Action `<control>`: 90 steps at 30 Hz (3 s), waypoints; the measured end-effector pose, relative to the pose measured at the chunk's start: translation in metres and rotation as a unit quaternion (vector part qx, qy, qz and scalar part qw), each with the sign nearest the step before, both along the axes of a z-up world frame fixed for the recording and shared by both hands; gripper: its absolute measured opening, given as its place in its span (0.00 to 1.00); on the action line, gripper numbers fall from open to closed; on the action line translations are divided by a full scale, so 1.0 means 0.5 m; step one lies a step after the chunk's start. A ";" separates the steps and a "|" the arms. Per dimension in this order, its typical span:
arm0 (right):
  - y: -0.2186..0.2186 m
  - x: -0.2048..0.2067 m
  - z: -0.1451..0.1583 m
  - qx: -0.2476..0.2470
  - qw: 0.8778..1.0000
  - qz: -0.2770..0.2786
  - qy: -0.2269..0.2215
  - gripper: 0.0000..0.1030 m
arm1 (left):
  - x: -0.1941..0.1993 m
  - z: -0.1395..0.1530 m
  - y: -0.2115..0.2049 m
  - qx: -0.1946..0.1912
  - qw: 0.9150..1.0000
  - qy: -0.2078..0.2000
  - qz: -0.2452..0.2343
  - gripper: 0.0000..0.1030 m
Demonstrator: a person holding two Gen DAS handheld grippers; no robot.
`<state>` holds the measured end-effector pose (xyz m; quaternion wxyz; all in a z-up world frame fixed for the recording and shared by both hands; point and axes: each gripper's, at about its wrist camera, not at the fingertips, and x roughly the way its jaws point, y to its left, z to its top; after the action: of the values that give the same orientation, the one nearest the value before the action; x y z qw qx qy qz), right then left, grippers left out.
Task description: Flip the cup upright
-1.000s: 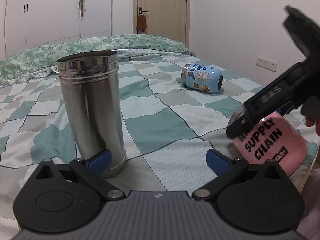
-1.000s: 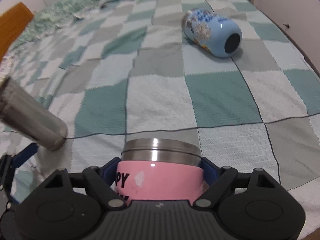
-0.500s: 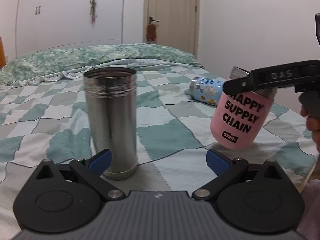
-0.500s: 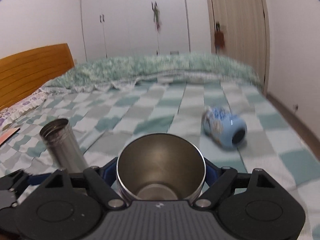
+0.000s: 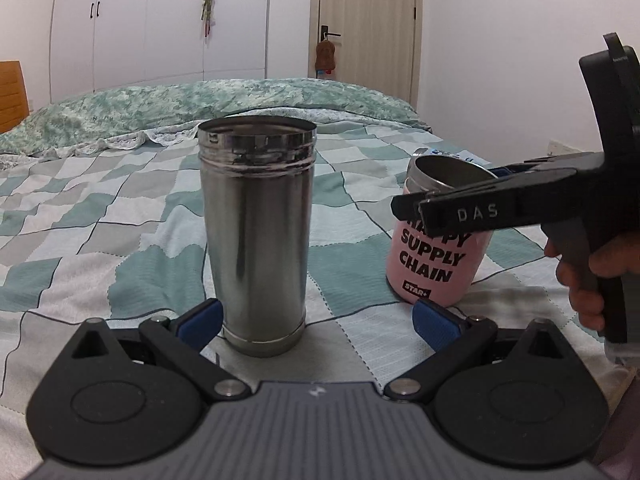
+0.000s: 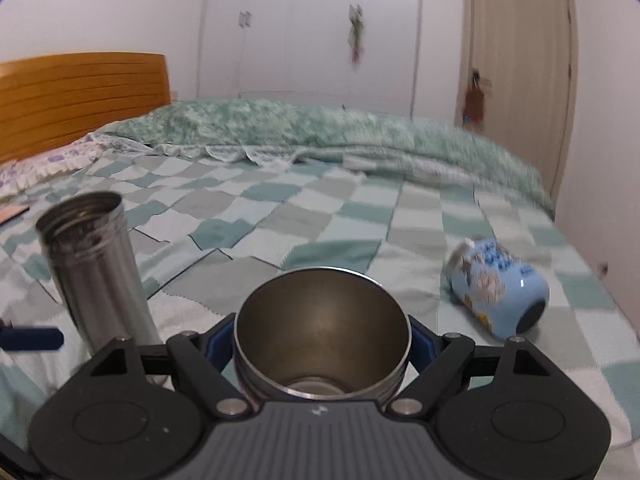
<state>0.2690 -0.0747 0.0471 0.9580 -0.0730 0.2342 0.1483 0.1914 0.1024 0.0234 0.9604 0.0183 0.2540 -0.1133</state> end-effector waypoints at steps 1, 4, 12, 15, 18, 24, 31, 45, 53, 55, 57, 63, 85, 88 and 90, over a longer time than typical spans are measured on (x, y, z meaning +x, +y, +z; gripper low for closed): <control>0.004 -0.001 -0.001 -0.003 1.000 -0.002 -0.002 0.81 | 0.001 -0.001 0.000 0.001 1.000 0.001 0.000 1.00; 0.008 -0.005 -0.005 -0.007 1.000 0.001 -0.011 0.81 | -0.002 0.001 -0.002 0.002 1.000 -0.003 0.000 1.00; -0.012 -0.010 0.010 0.016 1.000 0.003 0.000 0.98 | -0.016 0.008 -0.006 0.006 1.000 -0.007 0.002 1.00; -0.024 -0.031 0.022 0.026 1.000 0.006 -0.012 1.00 | -0.032 0.014 -0.008 0.005 1.000 -0.011 0.008 1.00; -0.042 -0.062 0.039 0.034 0.999 0.008 -0.023 1.00 | -0.059 0.026 -0.012 -0.001 1.000 -0.021 0.014 1.00; -0.106 -0.171 0.074 0.055 0.996 0.015 -0.065 1.00 | -0.134 0.059 -0.035 -0.016 0.998 -0.055 0.025 1.00; -0.204 -0.331 0.053 0.049 0.991 -0.006 -0.121 1.00 | -0.226 0.060 -0.088 -0.031 0.995 -0.090 0.034 1.00; -0.317 -0.483 -0.063 0.051 0.987 -0.055 -0.144 1.00 | -0.343 -0.031 -0.196 -0.038 0.984 -0.153 0.079 1.00; -0.337 -0.488 -0.093 0.067 0.982 -0.088 -0.154 1.00 | -0.353 -0.047 -0.213 -0.025 0.979 -0.177 0.101 1.00; -0.341 -0.485 -0.097 0.073 0.981 -0.094 -0.154 1.00 | -0.357 -0.049 -0.218 -0.021 0.977 -0.184 0.102 1.00; -0.341 -0.490 -0.098 0.074 0.980 -0.096 -0.161 1.00 | -0.358 -0.050 -0.223 -0.017 0.977 -0.186 0.102 1.00; -0.337 -0.497 -0.101 0.069 0.978 -0.097 -0.172 1.00 | -0.363 -0.051 -0.229 -0.015 0.976 -0.192 0.101 1.00; -0.335 -0.502 -0.101 0.072 0.977 -0.096 -0.178 1.00 | -0.363 -0.053 -0.229 -0.013 0.976 -0.196 0.098 1.00; -0.335 -0.502 -0.101 0.072 0.977 -0.096 -0.178 1.00 | -0.363 -0.053 -0.229 -0.013 0.976 -0.196 0.098 1.00; -0.335 -0.502 -0.101 0.072 0.977 -0.096 -0.178 1.00 | -0.364 -0.053 -0.229 -0.014 0.976 -0.196 0.098 1.00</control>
<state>0.0181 -0.2423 -0.0035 0.9969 -0.0062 0.0547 0.0563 0.0095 -0.0121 -0.0031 0.9981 0.0023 0.0594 -0.0166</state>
